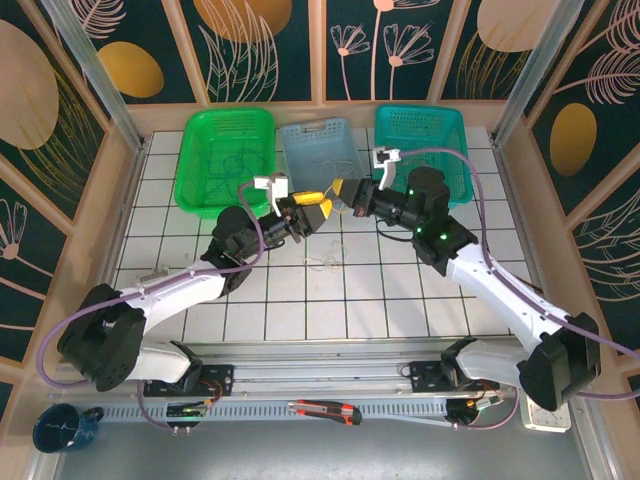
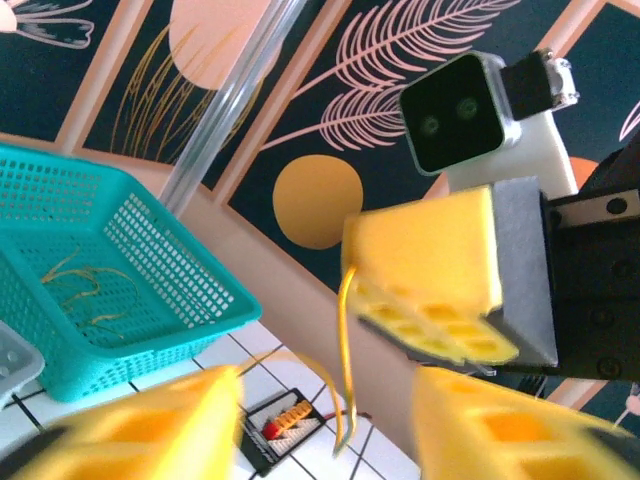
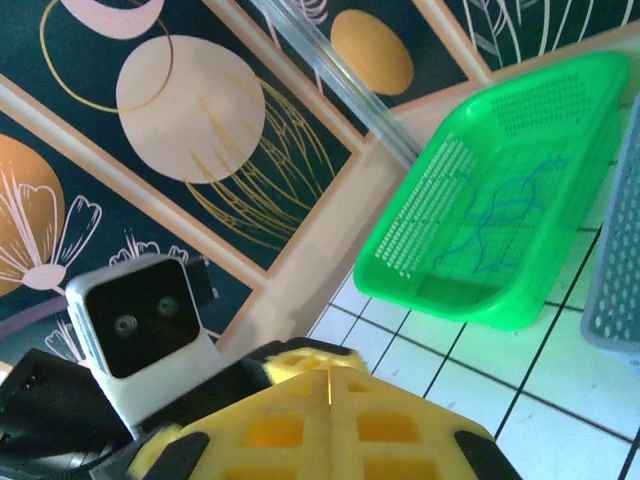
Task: Untangle the cables
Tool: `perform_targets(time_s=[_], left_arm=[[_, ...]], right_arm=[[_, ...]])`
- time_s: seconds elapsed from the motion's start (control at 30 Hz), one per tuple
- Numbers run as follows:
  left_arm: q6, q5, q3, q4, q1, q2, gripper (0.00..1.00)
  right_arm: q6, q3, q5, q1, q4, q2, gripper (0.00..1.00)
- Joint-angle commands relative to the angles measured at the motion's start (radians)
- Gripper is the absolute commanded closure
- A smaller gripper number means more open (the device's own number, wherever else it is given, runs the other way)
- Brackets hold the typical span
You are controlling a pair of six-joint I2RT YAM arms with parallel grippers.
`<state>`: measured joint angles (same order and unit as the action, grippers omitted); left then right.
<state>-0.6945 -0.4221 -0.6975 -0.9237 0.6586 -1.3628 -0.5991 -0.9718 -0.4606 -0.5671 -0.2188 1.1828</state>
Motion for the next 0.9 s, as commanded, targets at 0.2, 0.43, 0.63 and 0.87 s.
perform_targets(time_s=[0.2,0.43,0.63,0.87], left_arm=[[-0.002,0.046,0.044,-0.042,-0.001,0.014,0.19],[-0.076,0.118,0.118,-0.143,-0.001,0.020,0.09],[-0.131,0.081,0.090,-0.162,-0.002,-0.028,0.10],[-0.218,0.018,0.028,-0.200,-0.001,-0.118,0.13]], right_arm=[[0.012,-0.050,0.021,0.044,-0.014,-0.044,1.00],[-0.005,-0.043,0.028,0.050,-0.028,-0.055,1.00],[-0.036,-0.024,0.001,0.050,-0.071,-0.057,1.00],[-0.095,0.010,-0.039,0.048,-0.157,-0.058,1.00]])
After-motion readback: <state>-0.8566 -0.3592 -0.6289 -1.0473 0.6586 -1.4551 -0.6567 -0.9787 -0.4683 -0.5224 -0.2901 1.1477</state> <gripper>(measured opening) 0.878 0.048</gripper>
